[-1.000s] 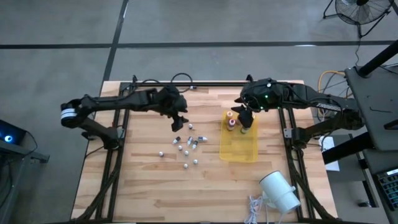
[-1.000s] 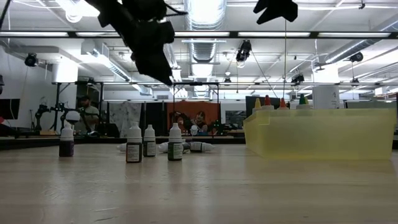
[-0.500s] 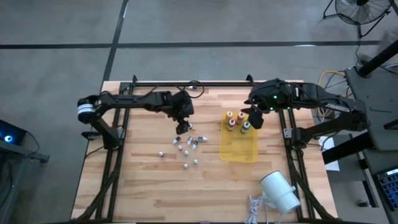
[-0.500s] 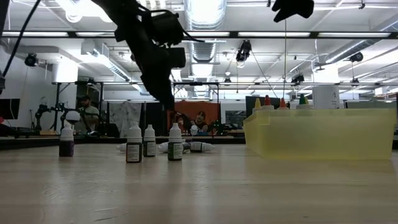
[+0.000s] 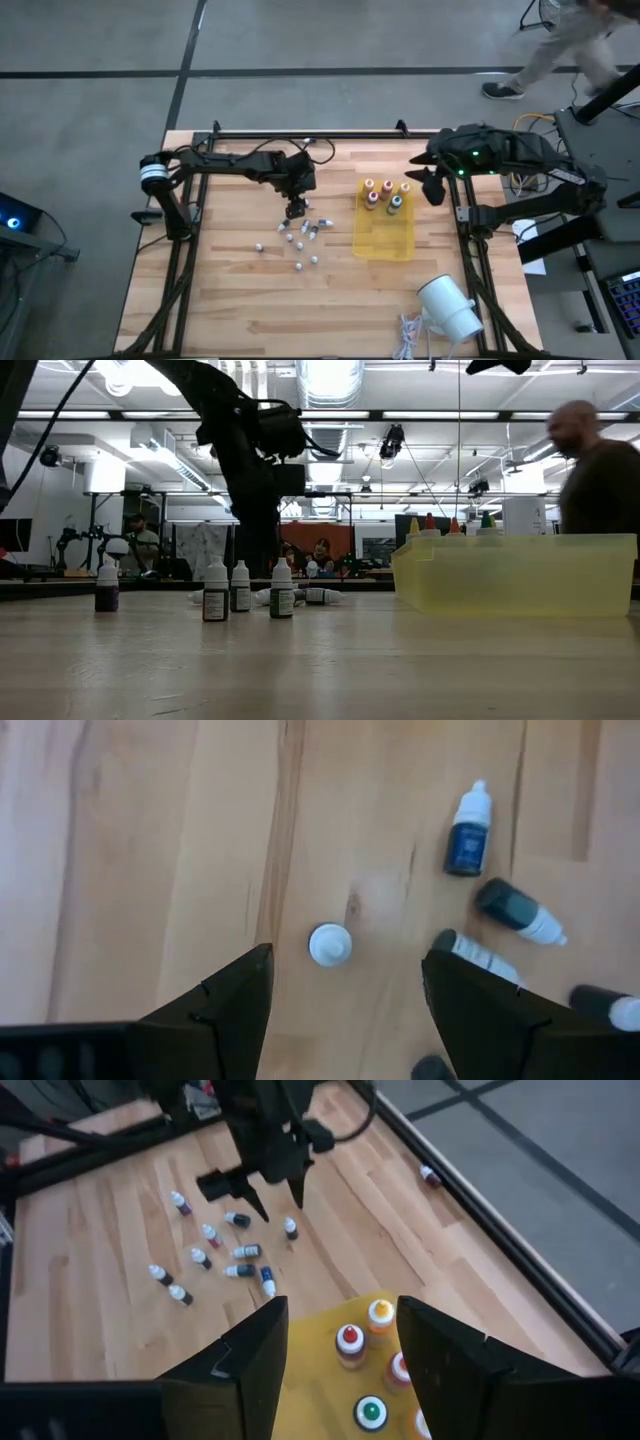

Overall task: Pick & Place food coloring
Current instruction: Put the top small red food coloring bottle into the yellow bin

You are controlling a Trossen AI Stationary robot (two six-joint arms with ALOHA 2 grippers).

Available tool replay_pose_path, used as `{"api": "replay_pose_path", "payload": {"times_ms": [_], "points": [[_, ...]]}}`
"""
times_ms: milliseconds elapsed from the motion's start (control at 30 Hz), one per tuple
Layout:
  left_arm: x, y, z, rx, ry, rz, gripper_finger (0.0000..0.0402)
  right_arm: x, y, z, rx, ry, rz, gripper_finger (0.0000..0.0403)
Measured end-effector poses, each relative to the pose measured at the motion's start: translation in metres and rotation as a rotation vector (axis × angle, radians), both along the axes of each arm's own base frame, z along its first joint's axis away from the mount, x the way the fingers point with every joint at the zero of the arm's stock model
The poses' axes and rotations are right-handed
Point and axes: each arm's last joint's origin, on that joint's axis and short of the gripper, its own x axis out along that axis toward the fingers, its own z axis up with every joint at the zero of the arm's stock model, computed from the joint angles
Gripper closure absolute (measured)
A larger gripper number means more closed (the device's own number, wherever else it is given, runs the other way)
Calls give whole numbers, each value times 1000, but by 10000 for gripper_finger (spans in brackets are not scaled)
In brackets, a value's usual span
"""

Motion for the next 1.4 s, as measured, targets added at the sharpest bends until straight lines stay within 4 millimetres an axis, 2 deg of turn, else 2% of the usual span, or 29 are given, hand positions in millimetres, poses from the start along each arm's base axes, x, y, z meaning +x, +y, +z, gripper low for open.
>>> {"api": "replay_pose_path", "payload": {"times_ms": [267,433,533,967,1100,1400], "points": [[6,3,-13,19,22,13,174,-23,2,9,-16,-71,-58,225],[11,4,-23,15,41,14,174,-31,3,11,-15,-93,-67,225],[13,5,-28,7,56,22,174,-33,3,12,-16,-99,-67,225],[17,7,-27,6,44,41,176,-32,2,11,-29,-94,-85,225],[17,7,-27,8,47,45,192,-32,2,11,-31,-94,-88,225],[17,8,-27,5,51,55,259,-32,2,11,-25,-95,-91,225]]}}
